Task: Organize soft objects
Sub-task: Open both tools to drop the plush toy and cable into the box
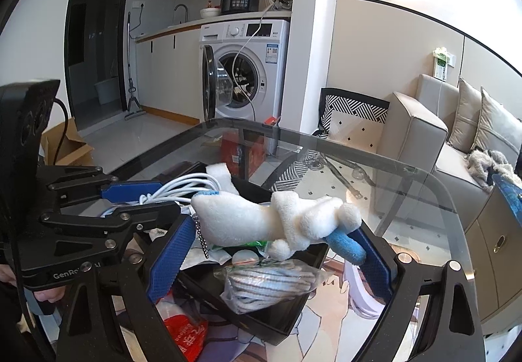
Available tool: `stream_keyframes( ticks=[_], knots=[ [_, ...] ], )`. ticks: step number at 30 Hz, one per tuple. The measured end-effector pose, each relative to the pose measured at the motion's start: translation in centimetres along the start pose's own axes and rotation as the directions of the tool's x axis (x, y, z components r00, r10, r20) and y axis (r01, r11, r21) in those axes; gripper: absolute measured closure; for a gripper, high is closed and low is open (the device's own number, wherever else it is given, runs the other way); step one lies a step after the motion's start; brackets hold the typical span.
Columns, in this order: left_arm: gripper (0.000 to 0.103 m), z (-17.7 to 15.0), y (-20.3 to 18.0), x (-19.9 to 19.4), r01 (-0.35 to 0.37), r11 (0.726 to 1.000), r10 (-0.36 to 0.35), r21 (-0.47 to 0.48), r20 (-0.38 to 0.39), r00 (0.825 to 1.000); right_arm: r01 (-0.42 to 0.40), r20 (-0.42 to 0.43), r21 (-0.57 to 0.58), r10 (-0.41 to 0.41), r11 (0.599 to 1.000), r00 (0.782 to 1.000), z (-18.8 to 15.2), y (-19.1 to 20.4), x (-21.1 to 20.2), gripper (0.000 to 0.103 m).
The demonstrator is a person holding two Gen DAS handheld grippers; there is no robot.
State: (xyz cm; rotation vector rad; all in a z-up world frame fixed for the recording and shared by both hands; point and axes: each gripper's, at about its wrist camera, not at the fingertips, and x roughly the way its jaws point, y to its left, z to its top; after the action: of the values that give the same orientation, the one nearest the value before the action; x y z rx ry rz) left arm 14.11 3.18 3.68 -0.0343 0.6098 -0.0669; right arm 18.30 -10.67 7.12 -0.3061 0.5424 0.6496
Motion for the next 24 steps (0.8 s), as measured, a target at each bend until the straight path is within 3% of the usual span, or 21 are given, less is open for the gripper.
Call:
stream_keyframes(
  ticks=[6,8,9,14,15,18,24],
  knots=[
    [0.074,0.0,-0.1,0.5,-0.009,1.000,0.009,0.020,0.001,1.000,0.025,-0.004,-0.023,-0.025,0.999,1.000,0.0,-0.3,0.5,0.005],
    [0.064,-0.1,0.0,0.6,-0.016,1.000,0.016,0.021,-0.003,1.000,0.045,0.004,-0.031,-0.045,0.999,0.999,0.0,-0.4,0.3,0.005],
    [0.050,-0.1,0.0,0.7,-0.027,0.999,0.027,0.024,-0.004,1.000,0.053,0.005,-0.032,-0.053,0.998,0.999,0.0,-0.5,0.2,0.005],
    [0.045,-0.3,0.1,0.0,-0.024,0.999,0.024,0.029,0.005,1.000,0.058,0.005,-0.010,-0.058,0.998,0.998,-0.3,-0.9,-0.9,0.005],
    [0.040,-0.4,0.1,-0.2,-0.023,0.999,0.022,0.031,0.006,1.000,0.052,-0.002,0.006,-0.052,0.999,0.999,-0.5,-1.1,-1.3,0.004],
    [0.000,-0.8,0.2,-1.4,-0.025,0.999,0.025,0.031,0.006,1.000,0.021,-0.020,0.046,-0.020,0.999,1.000,-1.2,-1.2,-2.2,0.001],
    [0.000,-1.8,0.3,-3.7,-0.013,0.999,0.013,0.031,0.006,1.000,-0.029,-0.074,0.119,0.038,0.992,0.997,-3.1,-0.7,-3.9,0.001]
  ],
)
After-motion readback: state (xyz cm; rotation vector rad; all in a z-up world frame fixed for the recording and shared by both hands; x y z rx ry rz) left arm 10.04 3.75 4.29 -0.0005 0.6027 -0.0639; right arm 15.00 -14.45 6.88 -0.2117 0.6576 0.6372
